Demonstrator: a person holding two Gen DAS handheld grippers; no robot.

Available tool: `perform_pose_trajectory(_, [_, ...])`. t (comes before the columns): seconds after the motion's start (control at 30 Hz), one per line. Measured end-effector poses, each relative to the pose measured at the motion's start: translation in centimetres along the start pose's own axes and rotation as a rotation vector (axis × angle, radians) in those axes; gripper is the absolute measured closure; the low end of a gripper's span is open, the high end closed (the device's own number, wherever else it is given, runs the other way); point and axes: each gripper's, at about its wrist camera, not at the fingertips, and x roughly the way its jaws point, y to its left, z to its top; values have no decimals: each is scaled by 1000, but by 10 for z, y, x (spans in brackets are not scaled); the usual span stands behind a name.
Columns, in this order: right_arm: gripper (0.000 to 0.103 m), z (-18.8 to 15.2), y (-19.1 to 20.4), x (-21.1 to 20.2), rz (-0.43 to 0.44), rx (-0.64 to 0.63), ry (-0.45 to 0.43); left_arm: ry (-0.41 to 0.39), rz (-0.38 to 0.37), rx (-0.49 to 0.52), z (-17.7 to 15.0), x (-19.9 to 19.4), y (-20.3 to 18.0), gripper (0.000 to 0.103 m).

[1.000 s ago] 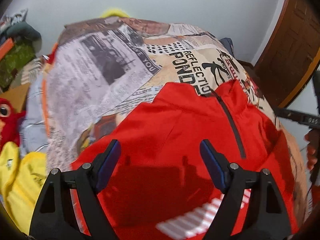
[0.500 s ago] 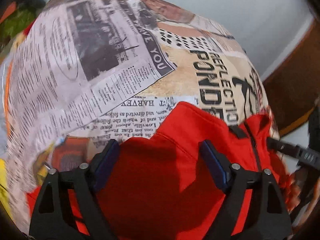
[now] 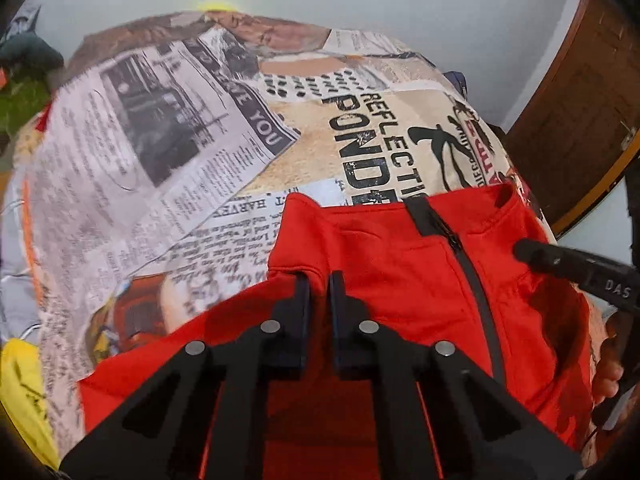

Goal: Fold large clothes
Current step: 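Grasp the jacket collar with the left gripper while the right gripper grasps beside it, lifting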

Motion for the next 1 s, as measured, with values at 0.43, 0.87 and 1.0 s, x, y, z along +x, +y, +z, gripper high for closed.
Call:
perform_pose_trajectory(0.43, [96,-66,49,-121,47,-182,-119,-164,-47,150,-58,-158,-34,96])
perform_pose_trajectory(0.87, [96,-192,60,-132,24,-168,19,-24,-47,179,-207,-174,-52,96])
perform_pose_trajectory(1.0, [94,-216,46,-127,32,-91,71,40,-9,166,-251,-169,-46,96])
